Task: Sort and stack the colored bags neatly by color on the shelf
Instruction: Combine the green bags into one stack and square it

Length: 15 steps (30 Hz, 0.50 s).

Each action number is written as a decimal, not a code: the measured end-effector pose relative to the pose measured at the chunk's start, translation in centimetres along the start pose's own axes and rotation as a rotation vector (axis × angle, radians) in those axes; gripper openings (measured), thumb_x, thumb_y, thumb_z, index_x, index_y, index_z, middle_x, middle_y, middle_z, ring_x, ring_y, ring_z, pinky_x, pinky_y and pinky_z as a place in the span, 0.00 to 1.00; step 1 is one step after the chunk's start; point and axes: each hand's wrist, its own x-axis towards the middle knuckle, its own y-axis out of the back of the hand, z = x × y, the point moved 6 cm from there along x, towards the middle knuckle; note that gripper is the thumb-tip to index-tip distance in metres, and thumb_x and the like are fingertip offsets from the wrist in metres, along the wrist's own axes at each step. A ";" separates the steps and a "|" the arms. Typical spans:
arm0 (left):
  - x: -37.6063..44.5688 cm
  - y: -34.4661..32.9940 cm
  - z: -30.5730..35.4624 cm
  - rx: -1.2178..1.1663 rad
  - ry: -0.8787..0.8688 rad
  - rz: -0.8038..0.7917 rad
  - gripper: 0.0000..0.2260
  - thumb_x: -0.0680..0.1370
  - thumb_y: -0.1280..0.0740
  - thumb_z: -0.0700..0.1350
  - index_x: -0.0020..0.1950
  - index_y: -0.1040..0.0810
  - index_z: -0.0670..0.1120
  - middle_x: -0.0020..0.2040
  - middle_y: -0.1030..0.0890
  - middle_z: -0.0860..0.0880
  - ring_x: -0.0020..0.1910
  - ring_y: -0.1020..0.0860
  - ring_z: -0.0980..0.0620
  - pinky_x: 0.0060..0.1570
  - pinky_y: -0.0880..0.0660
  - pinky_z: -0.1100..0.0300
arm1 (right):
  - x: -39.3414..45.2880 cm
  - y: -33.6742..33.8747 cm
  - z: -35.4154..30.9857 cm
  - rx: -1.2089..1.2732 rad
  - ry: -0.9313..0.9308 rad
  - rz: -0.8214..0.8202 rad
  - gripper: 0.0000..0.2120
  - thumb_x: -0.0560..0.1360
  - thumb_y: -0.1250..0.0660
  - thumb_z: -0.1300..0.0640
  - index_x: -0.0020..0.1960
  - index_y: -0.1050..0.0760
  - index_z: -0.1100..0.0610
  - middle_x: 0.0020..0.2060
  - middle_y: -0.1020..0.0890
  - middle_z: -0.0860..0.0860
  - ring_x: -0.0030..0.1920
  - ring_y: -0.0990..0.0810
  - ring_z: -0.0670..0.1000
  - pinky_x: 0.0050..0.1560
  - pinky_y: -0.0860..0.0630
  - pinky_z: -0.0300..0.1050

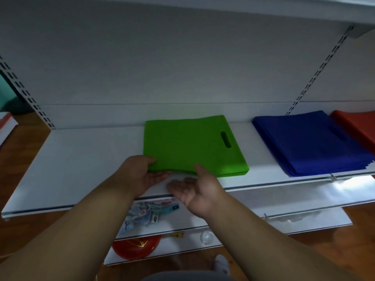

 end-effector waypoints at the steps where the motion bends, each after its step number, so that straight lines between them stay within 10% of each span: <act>1: 0.0 0.1 -0.1 0.015 -0.022 0.011 0.05 0.81 0.41 0.34 0.52 0.26 0.38 0.51 0.21 0.36 0.46 0.20 0.37 0.35 0.18 0.49 | 0.4 -0.7 -0.4 0.084 0.037 -0.024 0.26 0.82 0.41 0.47 0.70 0.35 0.67 0.65 0.27 0.69 0.64 0.25 0.66 0.63 0.26 0.60; 8: 0.0 0.6 -0.3 0.061 -0.087 0.047 0.06 0.81 0.41 0.32 0.52 0.26 0.39 0.51 0.21 0.38 0.46 0.20 0.40 0.32 0.18 0.51 | 2.2 2.8 -10.1 0.208 0.466 0.129 0.14 0.81 0.42 0.61 0.63 0.22 0.57 0.56 0.17 0.60 0.56 0.18 0.62 0.60 0.26 0.68; 15: 0.4 1.3 -0.9 -0.005 -0.064 0.083 0.05 0.81 0.41 0.33 0.52 0.25 0.38 0.52 0.21 0.37 0.47 0.20 0.39 0.33 0.18 0.50 | 1.1 6.1 -13.9 -0.121 0.490 0.278 0.06 0.80 0.35 0.63 0.53 0.22 0.63 0.50 0.16 0.61 0.49 0.16 0.61 0.53 0.20 0.59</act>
